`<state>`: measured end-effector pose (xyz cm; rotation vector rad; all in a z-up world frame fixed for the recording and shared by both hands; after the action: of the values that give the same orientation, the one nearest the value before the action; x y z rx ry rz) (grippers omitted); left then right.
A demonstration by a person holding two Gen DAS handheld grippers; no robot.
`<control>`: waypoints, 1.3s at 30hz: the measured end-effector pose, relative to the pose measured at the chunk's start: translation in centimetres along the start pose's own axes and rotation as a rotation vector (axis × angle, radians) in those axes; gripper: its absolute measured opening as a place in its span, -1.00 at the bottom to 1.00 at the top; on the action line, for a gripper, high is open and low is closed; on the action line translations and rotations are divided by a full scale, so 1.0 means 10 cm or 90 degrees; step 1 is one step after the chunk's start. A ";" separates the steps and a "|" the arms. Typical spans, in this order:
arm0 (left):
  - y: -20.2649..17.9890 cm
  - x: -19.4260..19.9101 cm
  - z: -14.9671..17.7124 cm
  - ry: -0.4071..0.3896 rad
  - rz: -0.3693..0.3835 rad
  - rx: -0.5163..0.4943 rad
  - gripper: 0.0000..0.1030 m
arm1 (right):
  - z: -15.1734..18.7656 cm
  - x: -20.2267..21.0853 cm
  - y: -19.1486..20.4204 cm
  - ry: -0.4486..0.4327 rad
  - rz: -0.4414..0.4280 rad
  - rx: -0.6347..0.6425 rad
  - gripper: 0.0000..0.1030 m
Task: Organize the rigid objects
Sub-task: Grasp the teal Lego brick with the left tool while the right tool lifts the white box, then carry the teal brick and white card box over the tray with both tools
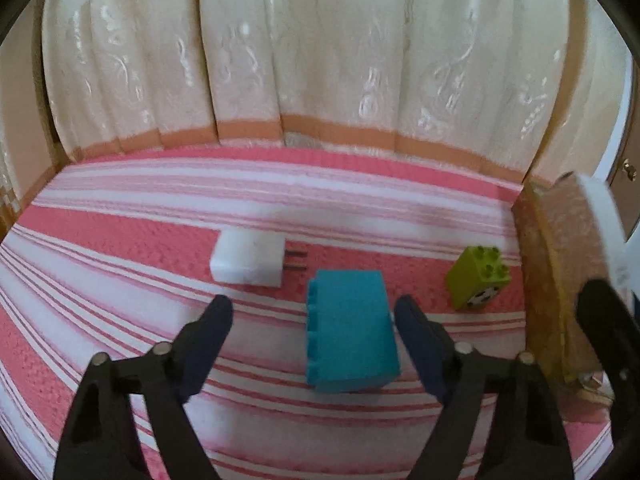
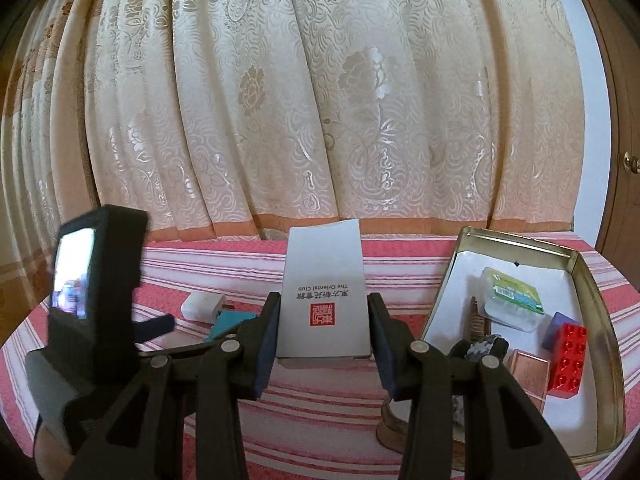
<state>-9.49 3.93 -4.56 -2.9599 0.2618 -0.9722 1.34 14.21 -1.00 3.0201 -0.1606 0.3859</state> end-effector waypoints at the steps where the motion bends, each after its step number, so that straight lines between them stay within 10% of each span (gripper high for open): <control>1: -0.01 -0.04 0.00 0.013 -0.003 0.002 0.45 | 0.00 -0.01 -0.01 0.003 -0.001 -0.002 -0.13; 10: 0.04 -0.14 0.07 0.053 0.021 0.024 -0.15 | 0.02 -0.01 -0.02 0.010 0.007 -0.008 -0.13; 39: 0.18 0.34 -0.06 -0.105 -0.006 0.041 -0.18 | 0.03 0.02 -0.03 0.004 0.021 -0.001 -0.13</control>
<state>-7.44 1.59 -2.17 -2.9618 0.2081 -0.7168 1.61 14.46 -1.22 3.0176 -0.2093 0.3976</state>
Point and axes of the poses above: each gripper's, at about its wrist camera, not at the fingertips, and x roughly against the way its jaws point, y to its left, z to its underside, the point moved 2 cm from there along -x, roughly the way its jaws point, and after that the axes turned 9 degrees about -y, right-handed, at the moved point
